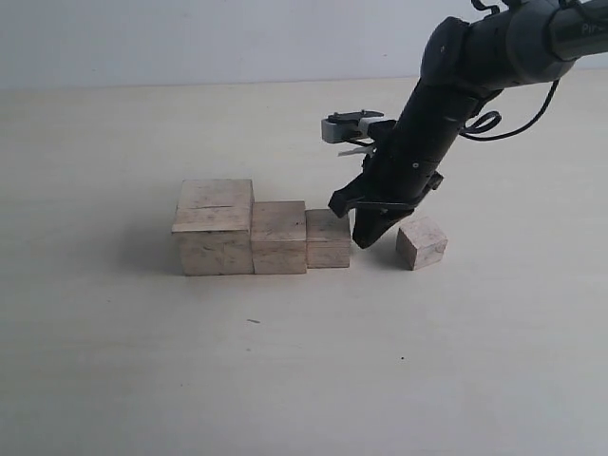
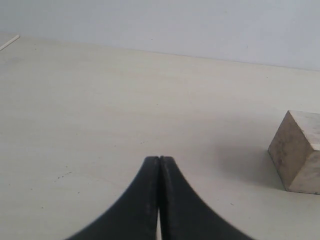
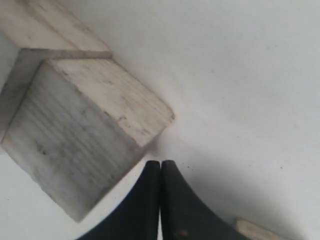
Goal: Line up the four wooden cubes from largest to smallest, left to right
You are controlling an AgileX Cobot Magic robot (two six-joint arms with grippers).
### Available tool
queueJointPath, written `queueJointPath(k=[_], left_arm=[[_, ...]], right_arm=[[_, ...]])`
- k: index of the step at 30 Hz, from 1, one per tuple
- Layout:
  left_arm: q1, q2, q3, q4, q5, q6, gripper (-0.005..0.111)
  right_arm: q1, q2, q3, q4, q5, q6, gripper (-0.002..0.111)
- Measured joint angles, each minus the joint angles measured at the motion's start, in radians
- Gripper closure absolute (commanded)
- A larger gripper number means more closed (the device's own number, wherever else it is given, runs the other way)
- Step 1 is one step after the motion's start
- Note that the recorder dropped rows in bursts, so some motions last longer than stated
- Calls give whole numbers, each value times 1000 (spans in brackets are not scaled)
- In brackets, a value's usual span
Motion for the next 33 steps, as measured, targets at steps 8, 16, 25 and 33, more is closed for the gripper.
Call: queueJointPath(k=[8, 16, 25, 33], left_arm=[[0, 0, 0, -7, 0, 0, 107], [0, 0, 0, -7, 0, 0, 107], [0, 0, 0, -7, 0, 0, 107], [0, 0, 0, 0, 0, 0, 107]], right_arm=[[0, -207, 0, -161, 8, 79, 108], [0, -393, 120, -328, 19, 286, 108], [0, -517, 475, -250, -314, 311, 96], [0, -463, 484, -243, -359, 262, 35]])
